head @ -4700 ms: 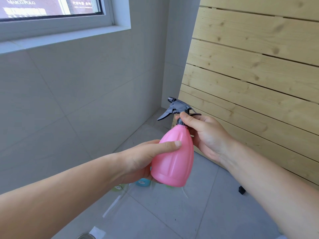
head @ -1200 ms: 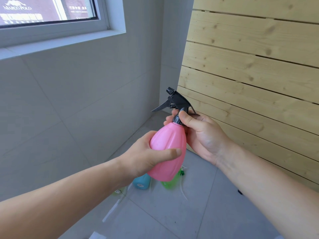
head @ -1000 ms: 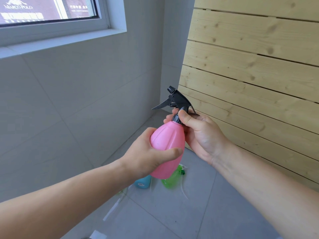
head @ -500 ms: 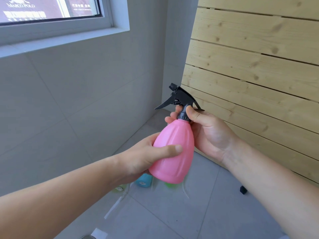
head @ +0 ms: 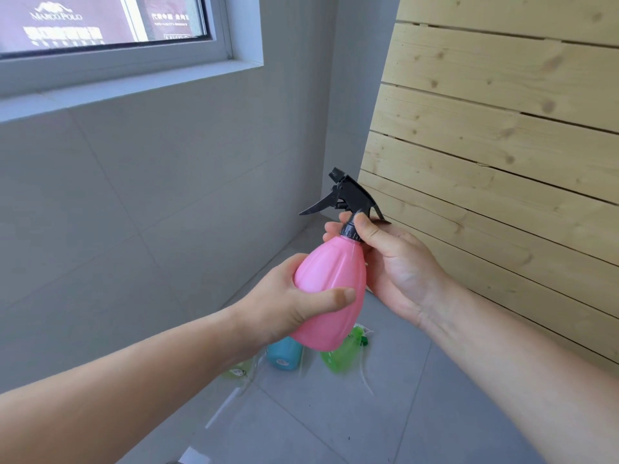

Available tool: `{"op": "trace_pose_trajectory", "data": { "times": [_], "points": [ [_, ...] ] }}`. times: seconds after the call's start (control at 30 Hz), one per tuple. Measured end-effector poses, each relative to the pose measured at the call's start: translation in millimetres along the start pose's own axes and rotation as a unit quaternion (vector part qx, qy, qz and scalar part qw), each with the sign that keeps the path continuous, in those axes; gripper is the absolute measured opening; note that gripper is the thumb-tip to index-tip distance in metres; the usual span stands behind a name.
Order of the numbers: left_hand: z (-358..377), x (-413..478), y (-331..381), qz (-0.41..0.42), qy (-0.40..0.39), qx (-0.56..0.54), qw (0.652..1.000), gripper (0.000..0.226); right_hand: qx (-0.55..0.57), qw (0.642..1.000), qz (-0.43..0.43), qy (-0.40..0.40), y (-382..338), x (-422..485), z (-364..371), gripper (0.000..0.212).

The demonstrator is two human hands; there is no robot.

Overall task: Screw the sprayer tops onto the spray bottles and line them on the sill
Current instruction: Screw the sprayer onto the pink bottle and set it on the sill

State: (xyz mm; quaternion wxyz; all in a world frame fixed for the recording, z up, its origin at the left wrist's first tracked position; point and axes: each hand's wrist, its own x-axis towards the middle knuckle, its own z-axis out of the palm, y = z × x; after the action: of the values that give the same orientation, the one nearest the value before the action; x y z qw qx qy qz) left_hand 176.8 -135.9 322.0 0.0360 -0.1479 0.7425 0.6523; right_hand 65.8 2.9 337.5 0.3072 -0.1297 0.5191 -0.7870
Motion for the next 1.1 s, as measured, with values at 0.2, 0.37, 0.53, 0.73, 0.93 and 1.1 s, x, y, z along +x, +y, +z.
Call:
{"op": "trace_pose_trajectory", "data": {
  "times": [0.2, 0.37, 0.53, 0.73, 0.93, 1.1],
  "points": [
    [-32.5, 7.4, 17.8, 0.017, 0.076, -0.091, 0.993, 0.057, -0.184, 0.981, -0.027, -0.053, -0.3, 4.0, 8.4, 0.037],
    [-68.3, 19.3, 34.3, 0.047, 0.116, -0.147, 0.981, 0.042, -0.256, 0.957, -0.081, -0.107, -6.3, 30.0, 41.2, 0.054],
    [-125.4, 41.2, 84.8, 0.122, 0.151, -0.099, 0.976, 0.034, -0.312, 0.932, -0.16, -0.088, -45.0, 101.0, 89.9, 0.058],
    [-207.4, 92.0, 149.8, 0.172, 0.25, -0.009, 0.953, 0.04, -0.312, 0.922, -0.222, -0.068, -86.3, 202.2, 160.9, 0.075],
    [-267.9, 132.3, 175.4, 0.156, 0.298, 0.031, 0.941, 0.05, -0.32, 0.919, -0.219, -0.07, -94.3, 282.9, 204.4, 0.076],
    [-292.3, 155.7, 165.0, 0.151, 0.318, 0.037, 0.935, 0.056, -0.32, 0.921, -0.204, -0.085, -85.9, 314.5, 215.2, 0.061]
  ]
}}
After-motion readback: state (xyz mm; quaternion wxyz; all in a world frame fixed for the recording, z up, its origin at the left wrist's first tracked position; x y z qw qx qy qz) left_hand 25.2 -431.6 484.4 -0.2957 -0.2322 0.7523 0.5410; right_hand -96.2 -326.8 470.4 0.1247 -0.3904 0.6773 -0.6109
